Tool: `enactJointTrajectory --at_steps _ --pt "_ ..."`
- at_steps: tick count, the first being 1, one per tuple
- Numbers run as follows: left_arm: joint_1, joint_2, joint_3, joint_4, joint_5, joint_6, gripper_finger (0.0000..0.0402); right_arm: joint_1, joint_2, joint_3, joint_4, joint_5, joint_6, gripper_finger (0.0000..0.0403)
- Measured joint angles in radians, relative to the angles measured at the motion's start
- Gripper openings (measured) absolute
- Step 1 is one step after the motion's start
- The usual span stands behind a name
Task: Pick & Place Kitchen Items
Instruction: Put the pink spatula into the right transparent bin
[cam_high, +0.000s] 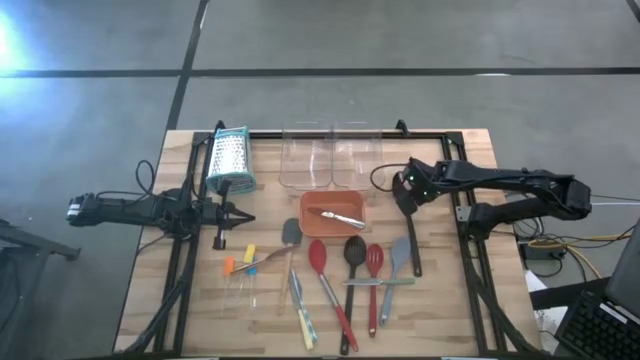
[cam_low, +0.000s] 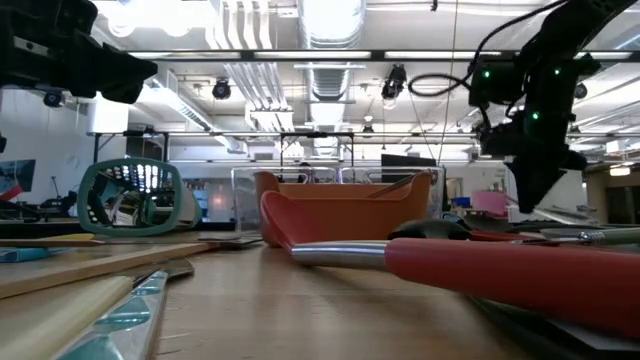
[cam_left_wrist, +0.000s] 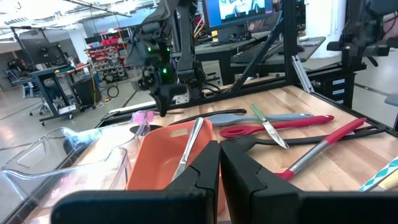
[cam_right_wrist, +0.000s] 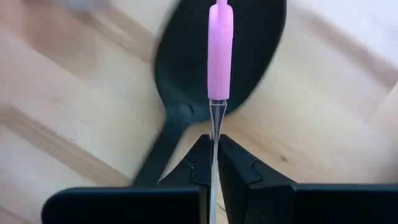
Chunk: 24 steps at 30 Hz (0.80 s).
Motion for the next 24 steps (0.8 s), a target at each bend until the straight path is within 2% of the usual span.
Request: enactJointTrajectory --at_steps 5,11,17,24 --pt "0.0 0.0 0.0 0.0 0.0 0.0 0.0019 0.0 -0.043 0.073 0.015 0.05 -0.04 0.0009" --pt "0.0 0.0 0.0 0.0 0.0 0.0 0.0019 0.0 -0.03 0.211 0.076 0.069 -0.122 0.0008" --pt "0.0 0.0 0.0 0.0 0.0 0.0 0.0019 0.0 0.067 0.385 0.086 0.071 -0.195 0.0008" --pt "0.0 0.0 0.0 0.0 0.0 0.0 0.0019 -0.011 0.252 0.624 0.062 0.047 -0.317 0.0008"
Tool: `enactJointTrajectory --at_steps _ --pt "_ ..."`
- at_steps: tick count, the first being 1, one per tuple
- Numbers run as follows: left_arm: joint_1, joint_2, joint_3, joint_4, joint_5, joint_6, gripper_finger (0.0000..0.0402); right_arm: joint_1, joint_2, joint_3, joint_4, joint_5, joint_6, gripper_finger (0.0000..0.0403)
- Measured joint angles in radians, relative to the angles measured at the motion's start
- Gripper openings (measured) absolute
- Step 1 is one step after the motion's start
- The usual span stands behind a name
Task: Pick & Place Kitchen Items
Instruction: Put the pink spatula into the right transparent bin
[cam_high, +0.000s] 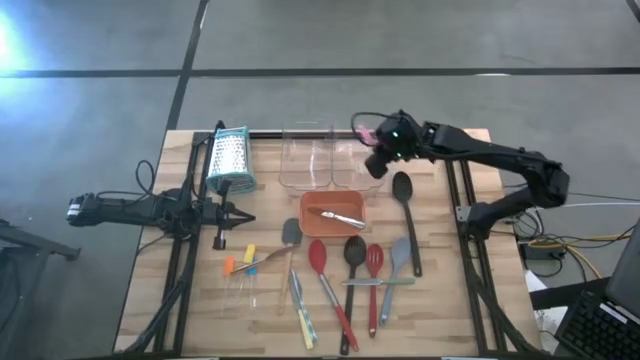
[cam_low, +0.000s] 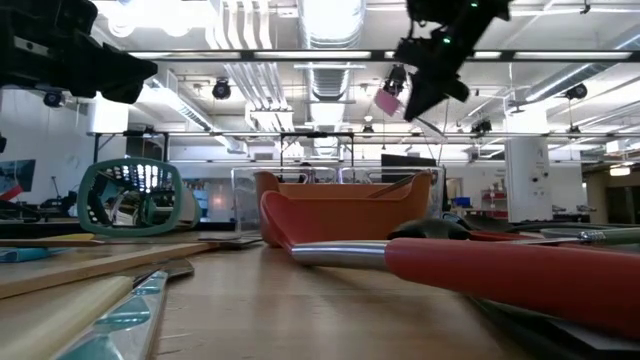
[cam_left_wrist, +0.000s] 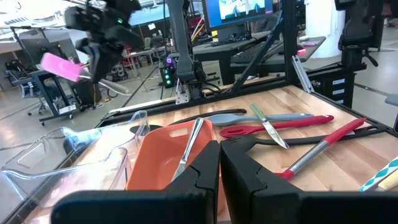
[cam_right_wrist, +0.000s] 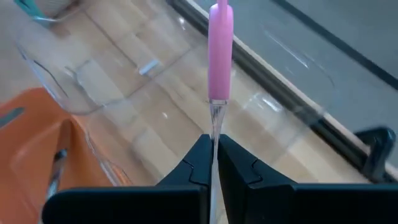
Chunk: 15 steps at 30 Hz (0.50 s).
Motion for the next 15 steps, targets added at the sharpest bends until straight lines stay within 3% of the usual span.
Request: enactJointTrajectory --at_steps 8,11,15 --pt "0.0 0.0 0.0 0.0 0.0 0.0 0.0019 -0.083 0.211 0.239 -0.172 -0.036 -0.051 0.0008" --pt "0.0 0.0 0.0 0.0 0.0 0.0 0.0019 -0.115 0.275 0.281 -0.194 -0.053 -0.051 0.0008" --pt "0.0 0.0 0.0 0.0 0.0 0.0 0.0019 -0.155 0.348 0.3 -0.196 -0.151 -0.051 0.0008"
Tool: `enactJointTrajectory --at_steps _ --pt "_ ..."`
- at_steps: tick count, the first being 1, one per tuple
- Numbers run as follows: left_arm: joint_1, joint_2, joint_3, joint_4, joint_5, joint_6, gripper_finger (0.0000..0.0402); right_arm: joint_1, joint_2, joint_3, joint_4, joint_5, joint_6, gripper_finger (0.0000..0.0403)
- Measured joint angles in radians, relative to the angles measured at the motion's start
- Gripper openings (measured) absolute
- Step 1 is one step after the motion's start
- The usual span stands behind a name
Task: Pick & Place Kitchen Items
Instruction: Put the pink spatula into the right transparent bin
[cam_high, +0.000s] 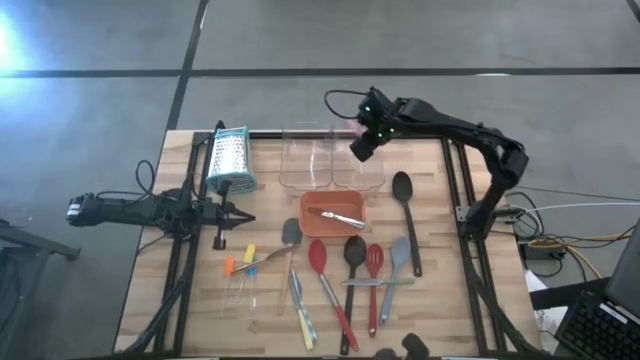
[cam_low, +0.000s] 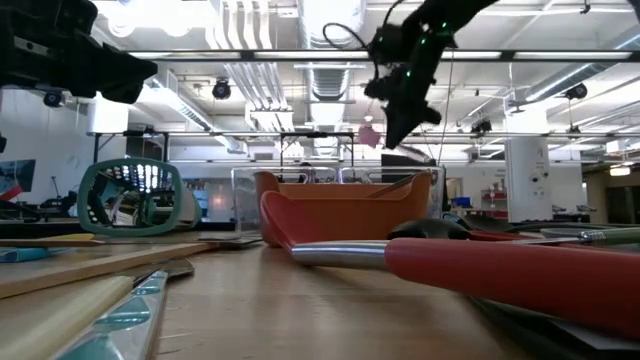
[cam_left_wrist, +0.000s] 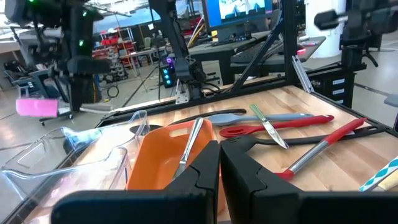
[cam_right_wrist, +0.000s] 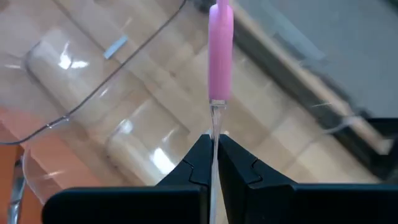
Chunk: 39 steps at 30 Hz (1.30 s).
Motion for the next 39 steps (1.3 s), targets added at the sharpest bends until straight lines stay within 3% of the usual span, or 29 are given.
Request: enactJointTrajectory --at_steps 39 --pt "0.0 0.0 0.0 0.0 0.0 0.0 0.0019 -0.051 0.321 -0.003 0.011 -0.162 0.026 0.0008"
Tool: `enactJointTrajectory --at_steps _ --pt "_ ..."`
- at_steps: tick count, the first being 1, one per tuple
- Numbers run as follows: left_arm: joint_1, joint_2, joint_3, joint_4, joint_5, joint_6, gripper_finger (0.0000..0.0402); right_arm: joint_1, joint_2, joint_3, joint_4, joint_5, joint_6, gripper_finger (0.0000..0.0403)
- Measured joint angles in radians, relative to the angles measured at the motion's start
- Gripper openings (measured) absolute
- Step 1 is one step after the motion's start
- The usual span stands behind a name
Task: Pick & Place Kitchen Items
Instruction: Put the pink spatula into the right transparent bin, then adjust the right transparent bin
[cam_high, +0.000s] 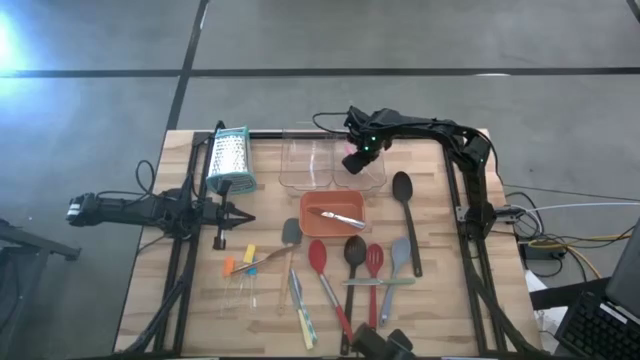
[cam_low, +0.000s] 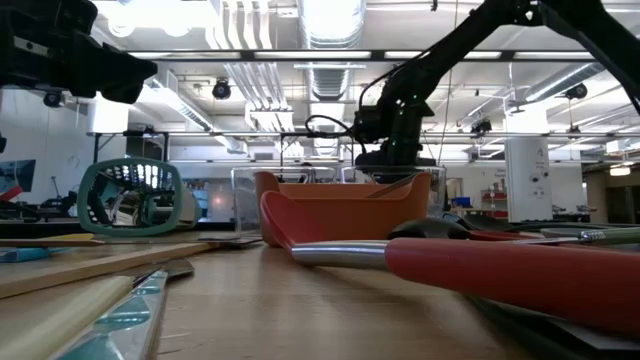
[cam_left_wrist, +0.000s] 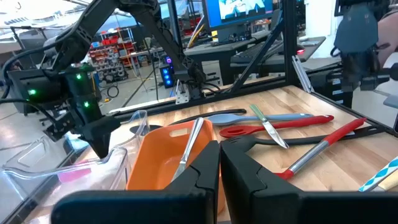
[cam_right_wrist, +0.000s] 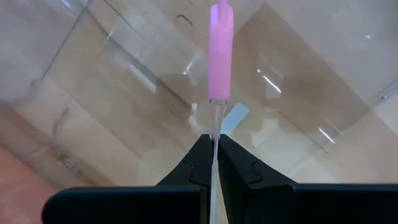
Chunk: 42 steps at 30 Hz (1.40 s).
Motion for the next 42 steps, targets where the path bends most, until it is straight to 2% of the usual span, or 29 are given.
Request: enactJointTrajectory --at_steps 13,24,42 --pt "0.0 0.0 0.0 0.0 0.0 0.0 0.0019 -0.003 0.016 0.001 0.012 0.02 0.001 0.001" --pt "0.0 0.0 0.0 0.0 0.0 0.0 0.0019 -0.002 0.016 0.0 0.024 0.022 0.001 0.0042" --pt "0.0 0.0 0.0 0.0 0.0 0.0 0.0019 -0.003 0.009 0.028 0.027 0.003 0.005 0.0151"
